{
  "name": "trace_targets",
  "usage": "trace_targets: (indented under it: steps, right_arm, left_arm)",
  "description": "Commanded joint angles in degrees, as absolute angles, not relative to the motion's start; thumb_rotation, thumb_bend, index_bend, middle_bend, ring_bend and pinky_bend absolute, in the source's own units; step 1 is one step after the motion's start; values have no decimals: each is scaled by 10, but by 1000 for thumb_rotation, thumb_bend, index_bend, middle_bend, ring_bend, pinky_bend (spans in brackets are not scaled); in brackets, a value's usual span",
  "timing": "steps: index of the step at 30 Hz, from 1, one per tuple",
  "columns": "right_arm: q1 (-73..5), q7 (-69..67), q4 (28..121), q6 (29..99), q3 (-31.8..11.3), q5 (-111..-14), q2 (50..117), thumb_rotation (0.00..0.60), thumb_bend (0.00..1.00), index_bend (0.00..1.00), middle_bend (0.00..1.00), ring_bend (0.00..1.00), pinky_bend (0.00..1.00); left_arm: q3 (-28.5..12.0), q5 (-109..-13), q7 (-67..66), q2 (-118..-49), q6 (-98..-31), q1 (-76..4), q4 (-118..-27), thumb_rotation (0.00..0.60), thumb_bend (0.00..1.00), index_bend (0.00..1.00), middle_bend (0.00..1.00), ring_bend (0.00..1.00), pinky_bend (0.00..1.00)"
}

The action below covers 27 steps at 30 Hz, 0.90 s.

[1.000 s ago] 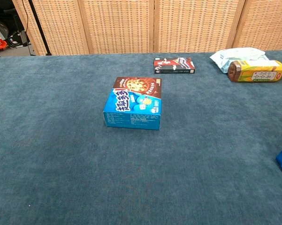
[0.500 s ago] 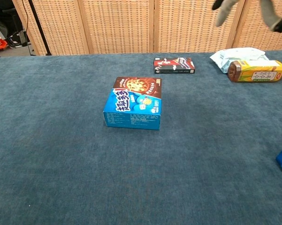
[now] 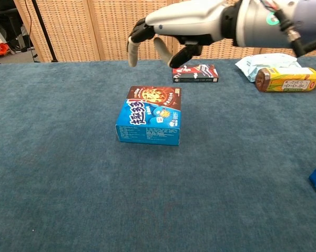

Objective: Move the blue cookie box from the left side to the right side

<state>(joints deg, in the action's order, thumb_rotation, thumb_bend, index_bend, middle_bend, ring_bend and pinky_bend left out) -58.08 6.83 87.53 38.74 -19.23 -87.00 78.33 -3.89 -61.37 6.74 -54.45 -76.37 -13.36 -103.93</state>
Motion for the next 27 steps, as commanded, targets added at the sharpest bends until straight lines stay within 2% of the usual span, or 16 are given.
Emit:
trace_targets:
  steps: [1, 7, 13, 17, 27]
  right_arm:
    - [-628, 99, 832, 347, -210, -813, 837, 600, 1000, 309, 192, 76, 162]
    - [-679, 146, 786, 325, -217, -748, 895, 600, 1000, 318, 203, 84, 162]
    - [-724, 215, 730, 315, -204, -689, 942, 600, 1000, 329, 215, 95, 161]
    - [-760, 245, 658, 304, -196, -632, 995, 600, 1000, 329, 216, 96, 161]
    - [-786, 251, 565, 297, -163, -609, 1057, 600, 1000, 337, 224, 108, 163]
  left_arm:
    - [-44, -608, 62, -545, -760, -133, -1039, 600, 0, 0, 0, 0, 0]
    - [-51, -606, 50, -547, -764, -128, -1045, 600, 0, 0, 0, 0, 0]
    - [-56, -604, 46, -545, -755, -124, -1049, 600, 0, 0, 0, 0, 0]
    - [-64, -590, 51, -544, -737, -126, -1040, 600, 0, 0, 0, 0, 0]
    - [-76, -574, 47, -546, -708, -132, -1028, 600, 0, 0, 0, 0, 0]
